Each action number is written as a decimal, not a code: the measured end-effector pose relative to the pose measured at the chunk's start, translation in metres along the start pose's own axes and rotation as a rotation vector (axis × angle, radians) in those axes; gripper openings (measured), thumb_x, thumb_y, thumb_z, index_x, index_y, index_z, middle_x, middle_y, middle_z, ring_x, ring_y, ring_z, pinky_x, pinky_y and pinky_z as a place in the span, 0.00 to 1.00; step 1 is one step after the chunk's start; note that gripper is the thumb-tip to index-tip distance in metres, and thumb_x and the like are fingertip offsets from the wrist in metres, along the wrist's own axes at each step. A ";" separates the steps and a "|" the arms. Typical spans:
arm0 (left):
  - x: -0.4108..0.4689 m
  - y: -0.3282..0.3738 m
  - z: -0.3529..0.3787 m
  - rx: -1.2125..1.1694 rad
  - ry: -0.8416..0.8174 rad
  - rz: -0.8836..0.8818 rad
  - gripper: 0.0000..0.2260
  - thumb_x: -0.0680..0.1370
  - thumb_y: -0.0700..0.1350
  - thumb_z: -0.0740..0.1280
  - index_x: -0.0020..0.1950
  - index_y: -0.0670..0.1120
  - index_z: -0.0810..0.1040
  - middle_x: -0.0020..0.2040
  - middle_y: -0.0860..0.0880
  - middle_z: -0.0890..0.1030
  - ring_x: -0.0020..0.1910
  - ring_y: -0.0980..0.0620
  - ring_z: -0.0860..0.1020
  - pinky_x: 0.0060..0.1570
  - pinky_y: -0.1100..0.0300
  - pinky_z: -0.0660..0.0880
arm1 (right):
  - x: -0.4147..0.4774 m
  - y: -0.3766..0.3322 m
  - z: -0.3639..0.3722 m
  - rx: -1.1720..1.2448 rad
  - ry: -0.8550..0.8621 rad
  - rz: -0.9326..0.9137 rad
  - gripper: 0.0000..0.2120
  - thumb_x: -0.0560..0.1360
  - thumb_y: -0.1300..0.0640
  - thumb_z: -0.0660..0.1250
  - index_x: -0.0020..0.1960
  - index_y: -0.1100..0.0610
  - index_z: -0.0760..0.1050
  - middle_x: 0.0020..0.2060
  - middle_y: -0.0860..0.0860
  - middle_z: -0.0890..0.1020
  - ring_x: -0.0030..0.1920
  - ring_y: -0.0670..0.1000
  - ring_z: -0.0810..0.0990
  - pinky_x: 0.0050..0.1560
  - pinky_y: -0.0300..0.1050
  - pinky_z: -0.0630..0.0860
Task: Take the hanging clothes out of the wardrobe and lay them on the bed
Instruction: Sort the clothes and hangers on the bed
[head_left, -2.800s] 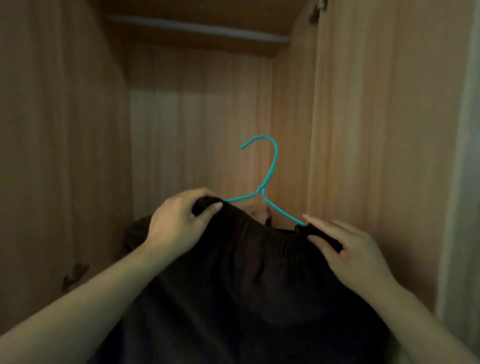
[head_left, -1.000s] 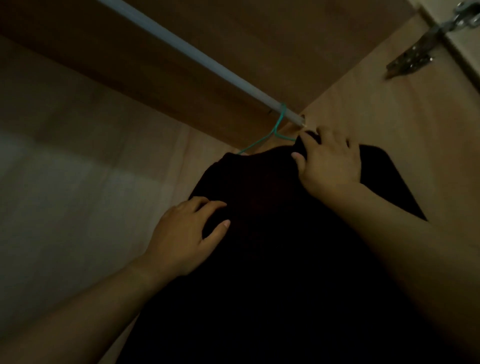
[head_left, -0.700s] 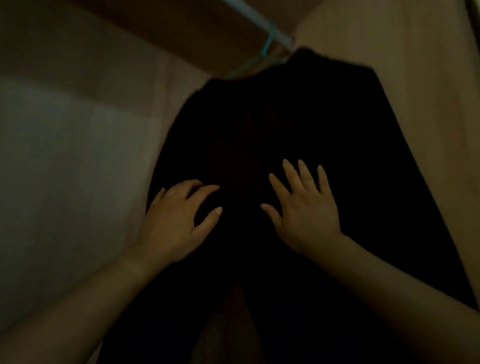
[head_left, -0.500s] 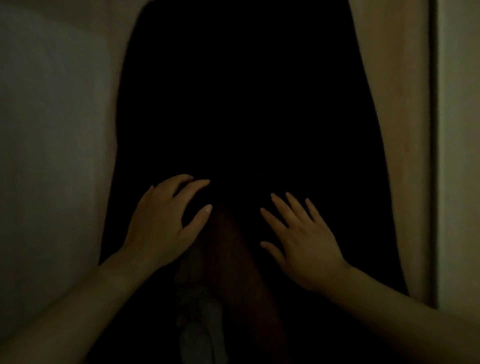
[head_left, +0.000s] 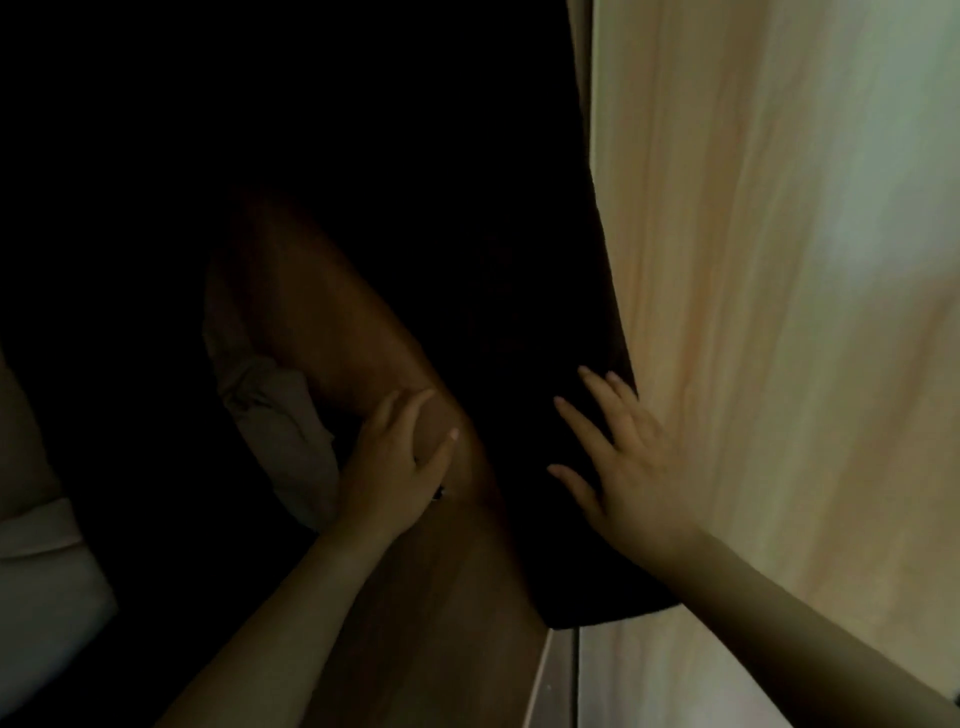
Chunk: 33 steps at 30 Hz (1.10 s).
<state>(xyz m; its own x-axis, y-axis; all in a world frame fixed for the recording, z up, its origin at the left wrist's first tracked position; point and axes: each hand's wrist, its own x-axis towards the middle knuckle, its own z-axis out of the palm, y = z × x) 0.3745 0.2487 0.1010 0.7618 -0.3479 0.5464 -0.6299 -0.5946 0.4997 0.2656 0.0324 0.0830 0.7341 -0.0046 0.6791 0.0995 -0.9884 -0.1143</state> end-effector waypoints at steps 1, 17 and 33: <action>-0.001 0.003 0.011 -0.070 -0.004 -0.018 0.26 0.76 0.59 0.63 0.71 0.49 0.66 0.70 0.47 0.66 0.68 0.49 0.67 0.65 0.58 0.63 | -0.002 0.006 0.001 0.014 0.032 0.021 0.28 0.77 0.45 0.59 0.74 0.54 0.60 0.75 0.54 0.54 0.75 0.58 0.53 0.70 0.58 0.58; -0.029 -0.038 0.030 -0.278 0.162 -0.164 0.26 0.80 0.48 0.61 0.76 0.52 0.55 0.74 0.50 0.63 0.72 0.53 0.62 0.69 0.48 0.65 | 0.044 -0.005 0.058 0.207 -0.097 -0.144 0.32 0.74 0.56 0.68 0.74 0.54 0.59 0.74 0.51 0.51 0.70 0.60 0.60 0.55 0.50 0.74; -0.158 0.023 0.081 0.182 -0.403 0.006 0.32 0.73 0.62 0.51 0.72 0.47 0.66 0.72 0.40 0.65 0.69 0.38 0.65 0.65 0.45 0.64 | -0.161 -0.002 0.001 0.022 -0.528 0.302 0.28 0.79 0.40 0.51 0.74 0.53 0.59 0.73 0.55 0.63 0.72 0.59 0.60 0.69 0.55 0.62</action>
<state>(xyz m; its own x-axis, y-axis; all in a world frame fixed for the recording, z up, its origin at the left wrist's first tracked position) 0.2522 0.2308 -0.0281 0.7793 -0.5848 0.2253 -0.6248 -0.6972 0.3514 0.1480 0.0348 -0.0264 0.9656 -0.2025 0.1633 -0.1549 -0.9518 -0.2646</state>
